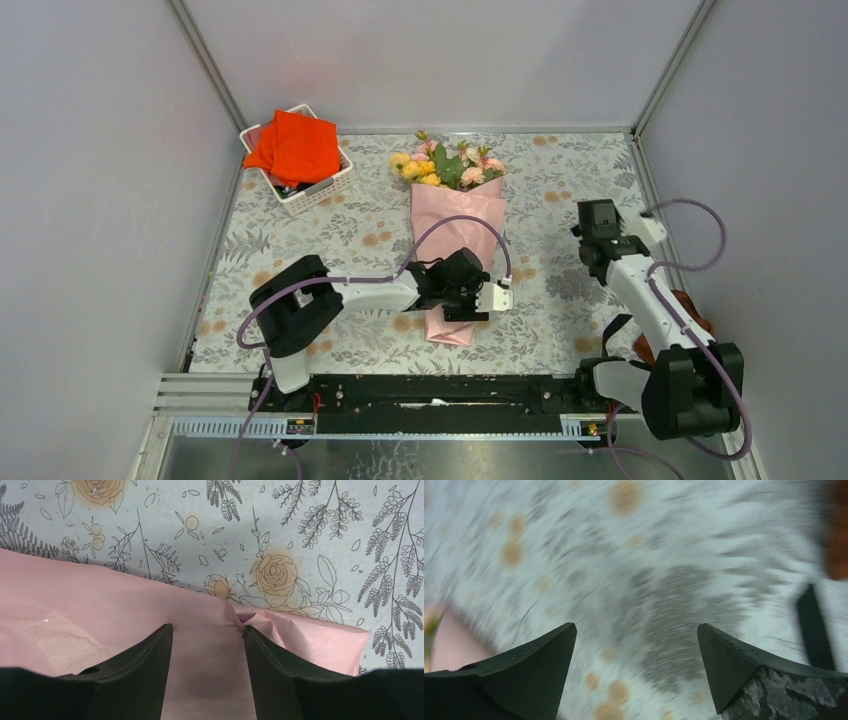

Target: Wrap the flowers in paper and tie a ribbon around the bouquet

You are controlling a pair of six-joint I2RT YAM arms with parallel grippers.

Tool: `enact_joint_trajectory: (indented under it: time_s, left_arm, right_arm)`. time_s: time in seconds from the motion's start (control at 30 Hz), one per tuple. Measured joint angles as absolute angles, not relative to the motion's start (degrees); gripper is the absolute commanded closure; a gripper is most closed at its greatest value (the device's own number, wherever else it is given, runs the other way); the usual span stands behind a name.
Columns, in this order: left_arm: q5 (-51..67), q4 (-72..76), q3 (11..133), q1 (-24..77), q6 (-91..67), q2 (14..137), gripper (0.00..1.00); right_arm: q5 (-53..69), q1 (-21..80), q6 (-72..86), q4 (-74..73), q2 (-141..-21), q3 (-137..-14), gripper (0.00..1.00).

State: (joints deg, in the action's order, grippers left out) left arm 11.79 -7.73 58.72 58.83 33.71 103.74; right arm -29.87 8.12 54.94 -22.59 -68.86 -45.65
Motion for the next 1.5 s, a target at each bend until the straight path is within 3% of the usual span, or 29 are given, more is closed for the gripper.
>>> enact_joint_trajectory:
  time_s: [0.2,0.33,0.73,1.07,1.3,1.5]
  left_arm:
    - [11.8,-7.7,58.7,58.8,33.5,103.7,0.38]
    - [11.8,-7.7,58.7,58.8,33.3,103.7,0.38]
    - [11.8,-7.7,58.3,58.8,33.3,103.3,0.38]
    - [11.8,-7.8,57.9,58.8,33.3,102.9,0.37]
    - [11.8,-7.8,57.4,58.8,33.4,102.5,0.37]
    - [11.8,-7.8,57.4,58.8,33.4,102.5,0.37]
  right_arm:
    - [-41.7,-5.1,78.7,-45.8,-66.4,-42.5,0.08]
    - [-42.9,-8.2,87.4,-55.0,-63.7,-41.0,0.05]
    - [-36.0,-33.0,84.1,-56.0,-64.1,-36.3,0.06]
    - [-28.4,-34.5,83.9,-51.9,-65.9,-31.7,0.14]
    - [-27.3,-34.6,82.6,-51.1,-65.4,-31.3,0.11]
    - [-22.9,-34.6,77.5,-53.5,-57.5,-33.0,0.11]
